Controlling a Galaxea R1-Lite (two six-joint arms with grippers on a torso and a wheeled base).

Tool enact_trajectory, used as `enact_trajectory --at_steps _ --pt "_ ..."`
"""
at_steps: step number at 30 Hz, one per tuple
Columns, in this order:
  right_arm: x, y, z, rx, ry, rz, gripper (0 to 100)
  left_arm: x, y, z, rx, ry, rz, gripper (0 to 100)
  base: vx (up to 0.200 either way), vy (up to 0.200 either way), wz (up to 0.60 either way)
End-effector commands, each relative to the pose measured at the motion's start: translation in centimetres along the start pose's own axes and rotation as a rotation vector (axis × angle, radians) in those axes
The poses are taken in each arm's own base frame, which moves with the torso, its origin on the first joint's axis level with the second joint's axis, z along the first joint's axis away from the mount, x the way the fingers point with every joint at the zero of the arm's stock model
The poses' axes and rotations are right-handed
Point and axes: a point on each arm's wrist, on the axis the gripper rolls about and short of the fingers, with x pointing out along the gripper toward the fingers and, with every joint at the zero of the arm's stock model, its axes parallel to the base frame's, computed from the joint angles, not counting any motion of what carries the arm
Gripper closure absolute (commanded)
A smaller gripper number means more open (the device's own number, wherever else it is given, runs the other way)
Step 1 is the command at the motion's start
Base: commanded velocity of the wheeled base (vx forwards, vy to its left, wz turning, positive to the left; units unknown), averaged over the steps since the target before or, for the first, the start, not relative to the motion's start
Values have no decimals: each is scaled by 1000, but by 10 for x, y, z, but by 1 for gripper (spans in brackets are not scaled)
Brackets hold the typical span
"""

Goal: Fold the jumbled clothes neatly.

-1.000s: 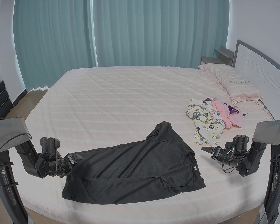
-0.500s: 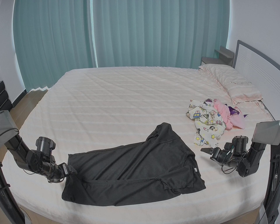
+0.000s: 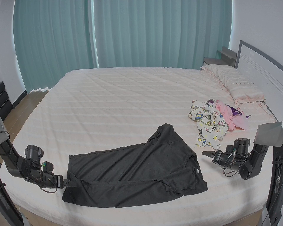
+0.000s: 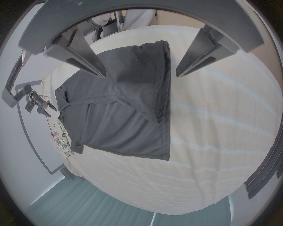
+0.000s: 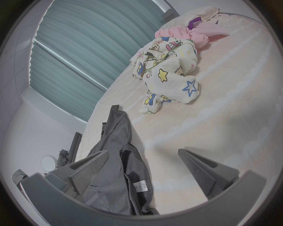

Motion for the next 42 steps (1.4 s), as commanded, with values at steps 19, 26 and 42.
enact_trajectory --at_steps 19,26,42 --pt "2 -2 -4 -15 15 -6 0 11 11 -16 -12 55 -39 0 -95 0 0" --pt "3 -2 -5 -15 16 -5 0 23 1 -11 -47 22 -46 0 0 0 0" --pt "5 -2 -7 -24 11 5 0 41 10 -10 -66 -37 56 100 0 0 0"
